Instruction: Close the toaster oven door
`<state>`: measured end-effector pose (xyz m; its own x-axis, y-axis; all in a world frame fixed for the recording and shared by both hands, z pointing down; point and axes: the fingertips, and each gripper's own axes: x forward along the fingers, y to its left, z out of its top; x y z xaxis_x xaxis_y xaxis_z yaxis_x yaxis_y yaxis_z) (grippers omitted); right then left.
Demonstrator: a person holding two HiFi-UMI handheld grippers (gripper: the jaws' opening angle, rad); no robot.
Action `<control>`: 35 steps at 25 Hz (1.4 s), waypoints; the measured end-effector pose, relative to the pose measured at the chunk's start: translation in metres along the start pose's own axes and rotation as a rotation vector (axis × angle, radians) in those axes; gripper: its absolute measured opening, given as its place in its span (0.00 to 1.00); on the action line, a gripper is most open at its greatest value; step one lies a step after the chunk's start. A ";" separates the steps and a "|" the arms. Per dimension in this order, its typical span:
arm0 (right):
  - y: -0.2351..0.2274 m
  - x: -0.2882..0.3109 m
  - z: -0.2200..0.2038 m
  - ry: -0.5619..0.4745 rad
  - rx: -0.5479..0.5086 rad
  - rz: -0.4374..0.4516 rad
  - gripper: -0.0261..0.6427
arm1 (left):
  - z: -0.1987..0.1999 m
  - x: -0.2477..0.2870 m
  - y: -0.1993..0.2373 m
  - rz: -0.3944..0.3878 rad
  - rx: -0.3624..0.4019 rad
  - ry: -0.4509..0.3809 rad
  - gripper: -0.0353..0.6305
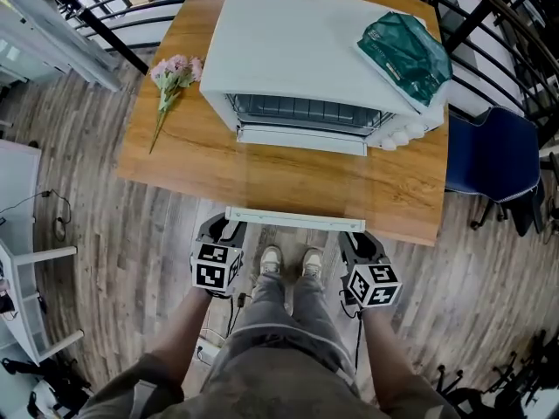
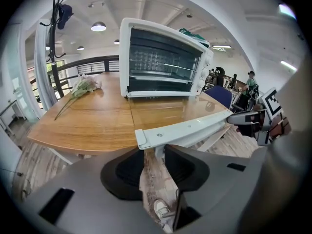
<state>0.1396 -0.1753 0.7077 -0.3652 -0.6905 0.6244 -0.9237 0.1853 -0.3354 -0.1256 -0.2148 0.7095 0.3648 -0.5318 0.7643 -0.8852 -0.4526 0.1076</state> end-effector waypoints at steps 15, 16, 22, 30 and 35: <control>0.016 -0.031 0.111 -0.122 -0.070 0.075 0.21 | 0.107 -0.058 -0.003 0.013 -0.003 -0.190 0.25; 0.016 -0.032 0.119 -0.133 -0.061 0.081 0.21 | 0.115 -0.060 -0.002 0.018 0.000 -0.199 0.25; 0.013 -0.034 0.162 -0.186 -0.021 0.079 0.22 | 0.159 -0.064 0.003 0.022 0.003 -0.256 0.25; 0.008 -0.024 0.215 -0.240 0.041 0.070 0.21 | 0.212 -0.063 0.015 0.047 -0.010 -0.323 0.24; 0.005 -0.016 0.246 -0.272 0.061 0.052 0.21 | 0.245 -0.059 0.026 0.041 -0.073 -0.380 0.24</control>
<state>0.1697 -0.3352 0.5225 -0.3595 -0.8449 0.3961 -0.8929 0.1882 -0.4091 -0.0990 -0.3703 0.5115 0.3971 -0.7821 0.4802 -0.9147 -0.3803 0.1369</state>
